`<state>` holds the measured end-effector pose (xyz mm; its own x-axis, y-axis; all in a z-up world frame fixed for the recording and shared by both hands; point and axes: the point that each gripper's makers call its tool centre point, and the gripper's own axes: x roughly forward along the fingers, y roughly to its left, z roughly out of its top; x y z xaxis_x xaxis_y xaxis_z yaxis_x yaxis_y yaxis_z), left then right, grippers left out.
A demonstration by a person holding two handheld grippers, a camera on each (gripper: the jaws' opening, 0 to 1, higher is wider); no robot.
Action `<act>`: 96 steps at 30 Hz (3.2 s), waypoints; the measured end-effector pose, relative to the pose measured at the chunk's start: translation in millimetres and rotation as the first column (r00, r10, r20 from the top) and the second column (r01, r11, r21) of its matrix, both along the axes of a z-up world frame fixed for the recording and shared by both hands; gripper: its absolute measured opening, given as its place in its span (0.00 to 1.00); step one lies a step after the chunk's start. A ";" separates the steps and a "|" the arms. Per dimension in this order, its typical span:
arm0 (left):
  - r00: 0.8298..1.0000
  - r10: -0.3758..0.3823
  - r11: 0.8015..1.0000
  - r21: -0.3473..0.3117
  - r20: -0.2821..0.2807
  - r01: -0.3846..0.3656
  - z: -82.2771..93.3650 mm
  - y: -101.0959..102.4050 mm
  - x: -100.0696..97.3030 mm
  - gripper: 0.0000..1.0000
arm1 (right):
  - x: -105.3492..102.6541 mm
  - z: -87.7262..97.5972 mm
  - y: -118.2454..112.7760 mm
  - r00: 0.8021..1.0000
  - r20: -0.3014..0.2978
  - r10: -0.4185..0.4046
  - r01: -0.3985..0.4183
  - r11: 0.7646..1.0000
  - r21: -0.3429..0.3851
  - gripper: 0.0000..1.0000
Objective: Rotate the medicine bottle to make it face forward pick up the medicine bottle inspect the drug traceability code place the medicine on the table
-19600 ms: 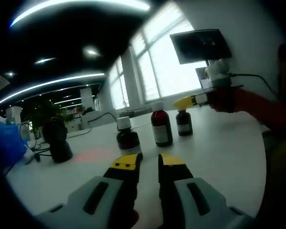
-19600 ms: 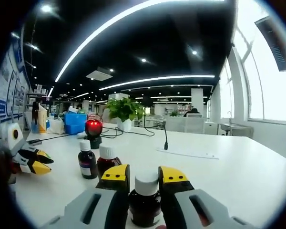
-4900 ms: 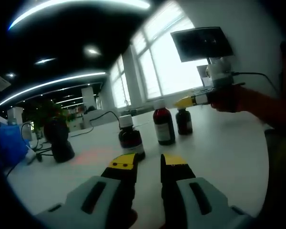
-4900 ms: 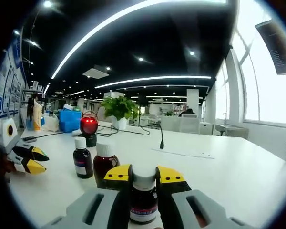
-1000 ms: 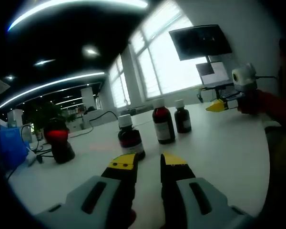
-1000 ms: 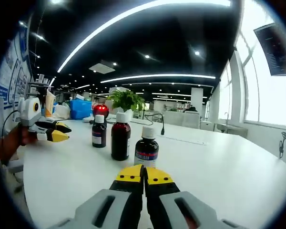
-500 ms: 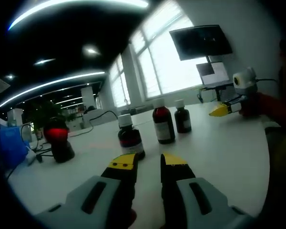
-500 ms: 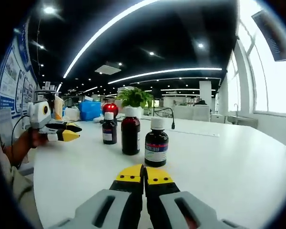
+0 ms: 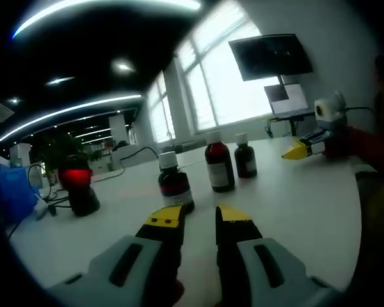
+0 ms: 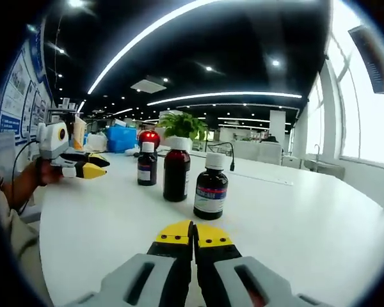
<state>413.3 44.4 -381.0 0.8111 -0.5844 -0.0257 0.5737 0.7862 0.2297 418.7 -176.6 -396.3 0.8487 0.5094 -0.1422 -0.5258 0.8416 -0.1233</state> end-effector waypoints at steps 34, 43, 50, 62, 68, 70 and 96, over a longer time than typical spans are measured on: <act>1.000 0.005 1.000 0.007 0.001 -0.005 0.0 -2.0 -2.5 0.12 | -2.0 3.2 2.5 0.999 0.041 0.011 -0.010 0.999 -0.034 0.00; 1.000 0.005 1.000 0.007 0.002 -0.005 -0.1 -1.4 -2.7 0.12 | -0.6 3.2 1.0 0.999 0.039 0.014 -0.013 1.000 -0.025 0.00; 1.000 0.005 1.000 0.008 0.002 -0.005 0.1 -3.8 -4.0 0.12 | 0.6 2.4 0.1 0.999 0.032 0.009 -0.009 1.000 -0.019 0.00; 1.000 0.014 1.000 0.002 0.002 -0.014 0.0 1.4 -0.2 0.12 | 0.6 5.8 -2.1 0.999 0.035 0.009 -0.009 1.000 0.008 0.00; 1.000 0.011 1.000 -0.002 0.000 -0.011 -0.2 2.1 0.9 0.12 | 2.1 10.7 -5.8 0.999 0.043 -0.005 0.003 0.999 0.036 0.00; 1.000 0.010 1.000 -0.001 0.000 -0.010 -0.4 2.2 1.3 0.12 | 3.2 13.4 -7.7 0.999 0.046 -0.017 0.015 0.999 0.049 0.00; 1.000 0.014 1.000 -0.004 0.001 -0.014 -0.2 4.4 3.5 0.12 | 18.7 60.5 3.4 0.996 0.086 -0.019 0.011 0.996 0.086 0.06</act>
